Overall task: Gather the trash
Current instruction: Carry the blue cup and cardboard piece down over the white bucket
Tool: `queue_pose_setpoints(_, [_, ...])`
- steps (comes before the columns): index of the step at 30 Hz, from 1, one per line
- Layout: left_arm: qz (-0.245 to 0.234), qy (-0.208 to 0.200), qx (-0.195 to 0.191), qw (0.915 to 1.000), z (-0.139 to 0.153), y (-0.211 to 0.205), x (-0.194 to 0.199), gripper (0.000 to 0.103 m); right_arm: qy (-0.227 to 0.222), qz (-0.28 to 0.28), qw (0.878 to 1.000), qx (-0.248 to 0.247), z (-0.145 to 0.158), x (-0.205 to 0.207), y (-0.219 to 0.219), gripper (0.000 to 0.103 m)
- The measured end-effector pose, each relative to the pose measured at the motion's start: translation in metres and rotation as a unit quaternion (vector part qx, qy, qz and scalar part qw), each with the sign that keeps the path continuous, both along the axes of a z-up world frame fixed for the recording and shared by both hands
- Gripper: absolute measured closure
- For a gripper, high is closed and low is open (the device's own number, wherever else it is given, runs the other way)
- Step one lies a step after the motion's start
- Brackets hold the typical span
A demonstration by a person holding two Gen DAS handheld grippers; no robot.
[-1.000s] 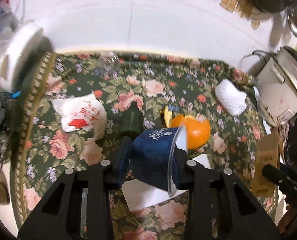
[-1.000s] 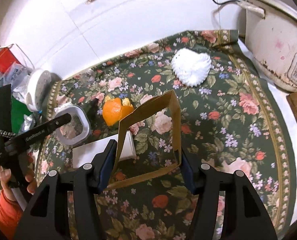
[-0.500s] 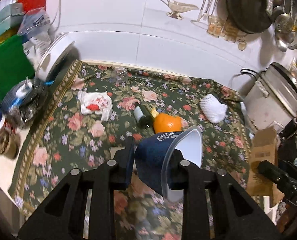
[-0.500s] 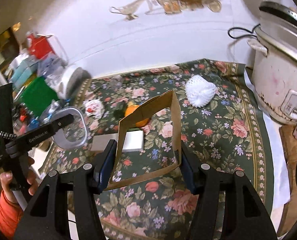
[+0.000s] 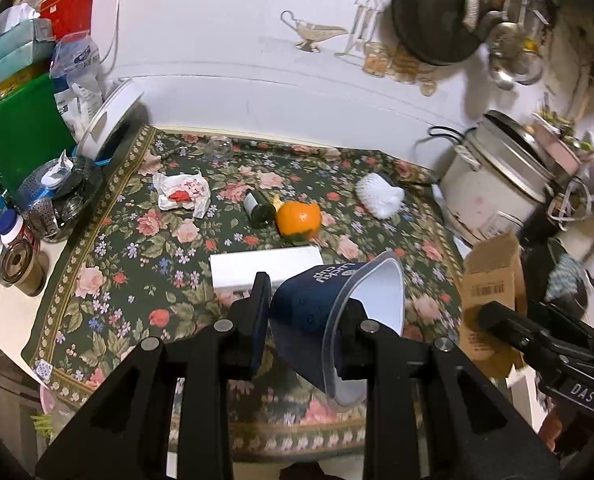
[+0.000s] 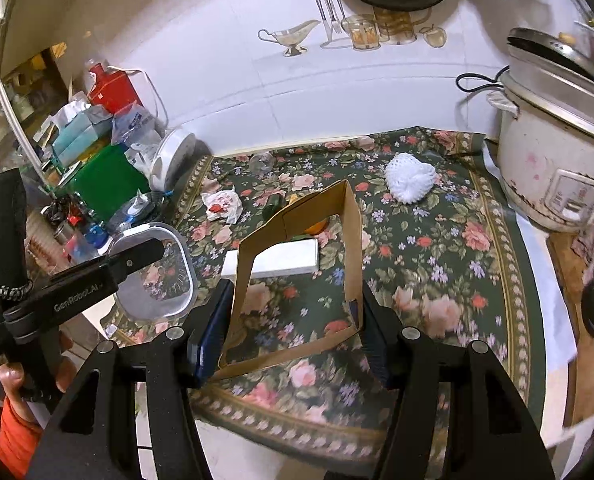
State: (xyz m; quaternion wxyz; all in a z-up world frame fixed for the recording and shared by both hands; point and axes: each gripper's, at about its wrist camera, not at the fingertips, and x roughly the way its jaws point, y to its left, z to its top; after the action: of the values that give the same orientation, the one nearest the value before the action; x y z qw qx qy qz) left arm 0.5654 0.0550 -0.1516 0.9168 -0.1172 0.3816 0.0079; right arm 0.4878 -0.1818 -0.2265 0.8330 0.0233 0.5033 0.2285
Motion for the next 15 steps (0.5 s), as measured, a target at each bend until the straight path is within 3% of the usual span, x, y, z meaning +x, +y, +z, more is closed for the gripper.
queue_pose_setpoints(8, [-0.051,-0.019,0.029,0.9981,0.002,0.016,-0.078,0.077,-0.013,-0.042,0.999,-0.015,0.01,-0.071,0.027,0.047])
queue_pose_setpoints(15, [-0.071,-0.007,0.02,0.9972,-0.014,0.039,-0.14,0.077,0.004,-0.069,0.997,-0.022,0.004,-0.136,0.04,0.047])
